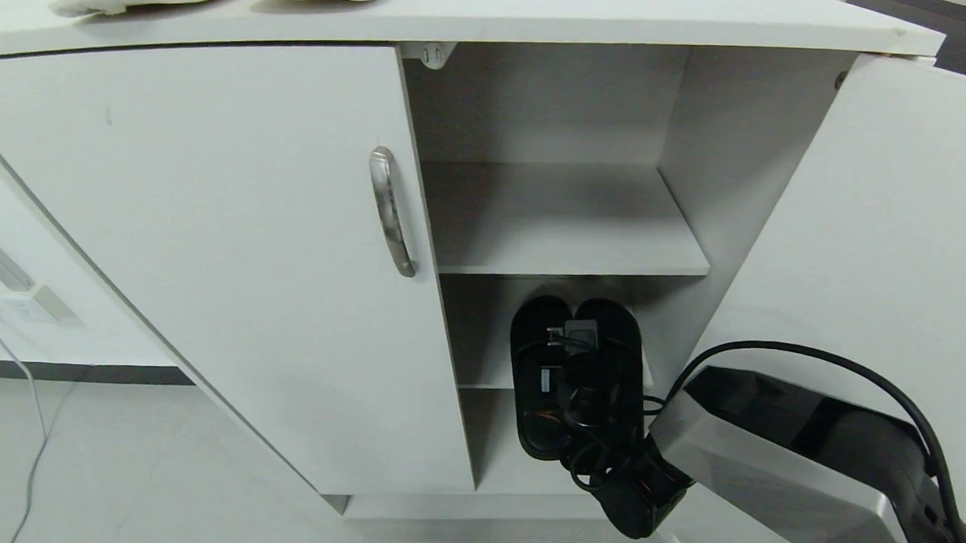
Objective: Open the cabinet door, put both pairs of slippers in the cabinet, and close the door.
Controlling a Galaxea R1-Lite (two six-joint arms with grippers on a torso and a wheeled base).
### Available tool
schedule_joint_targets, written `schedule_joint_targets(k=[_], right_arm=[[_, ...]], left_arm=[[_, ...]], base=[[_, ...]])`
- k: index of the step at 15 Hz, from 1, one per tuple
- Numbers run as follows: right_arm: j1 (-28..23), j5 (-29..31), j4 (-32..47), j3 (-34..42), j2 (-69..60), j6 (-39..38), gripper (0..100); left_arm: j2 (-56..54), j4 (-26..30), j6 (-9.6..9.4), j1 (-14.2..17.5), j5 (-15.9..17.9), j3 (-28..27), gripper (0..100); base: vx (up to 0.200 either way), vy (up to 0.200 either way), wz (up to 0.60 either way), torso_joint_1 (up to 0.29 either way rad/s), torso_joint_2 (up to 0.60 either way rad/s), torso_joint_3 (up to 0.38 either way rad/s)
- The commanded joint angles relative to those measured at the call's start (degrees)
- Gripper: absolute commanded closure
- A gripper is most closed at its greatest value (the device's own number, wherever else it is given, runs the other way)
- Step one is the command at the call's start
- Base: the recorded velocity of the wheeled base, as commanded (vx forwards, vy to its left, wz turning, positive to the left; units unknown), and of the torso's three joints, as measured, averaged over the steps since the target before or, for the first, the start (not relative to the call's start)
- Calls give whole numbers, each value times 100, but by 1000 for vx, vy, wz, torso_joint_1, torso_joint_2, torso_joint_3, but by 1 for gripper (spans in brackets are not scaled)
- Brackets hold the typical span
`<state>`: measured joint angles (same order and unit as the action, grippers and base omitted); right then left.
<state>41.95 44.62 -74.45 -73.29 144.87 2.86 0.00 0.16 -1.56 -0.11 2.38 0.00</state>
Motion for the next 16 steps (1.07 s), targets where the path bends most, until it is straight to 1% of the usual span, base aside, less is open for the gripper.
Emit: schedule_joint_targets(k=[1,3,4,6,7,8,9,10,13,16], right_arm=[[-117,-14,282,-414,50,-40,100],[-196,-14,668,-775,67,-84,100],[-266,-14,1328,-1311,67,-216,100],[-336,-14,2057,-1891,67,-497,100],[-389,-76,2224,-2040,85,-533,100],[-459,-243,2268,-2154,182,-550,100],[-521,-322,2294,-2304,261,-550,100],[-574,-384,2391,-2497,349,-541,100],[-644,-682,2945,-3086,401,-559,100],[-626,-709,2954,-3218,674,-568,100]], left_arm=[[9,2,-2,-7,0,0,100],[9,2,-2,-7,0,0,100],[9,2,-2,2,0,0,100],[9,2,-2,2,0,0,100],[9,2,-2,2,0,0,100],[9,2,-2,-7,-27,0,100],[0,2,7,2,-88,0,100],[9,2,7,-7,-80,0,100],[9,2,-2,2,-71,0,100],[0,2,7,2,-88,0,100]], base=[[0,0,0,0,0,0],[0,0,0,0,0,0],[0,0,0,0,0,0],[0,0,0,0,0,0],[0,0,0,0,0,0],[0,0,0,0,0,0],[0,0,0,0,0,0],[0,0,0,0,0,0],[0,0,0,0,0,0],[0,0,0,0,0,0]])
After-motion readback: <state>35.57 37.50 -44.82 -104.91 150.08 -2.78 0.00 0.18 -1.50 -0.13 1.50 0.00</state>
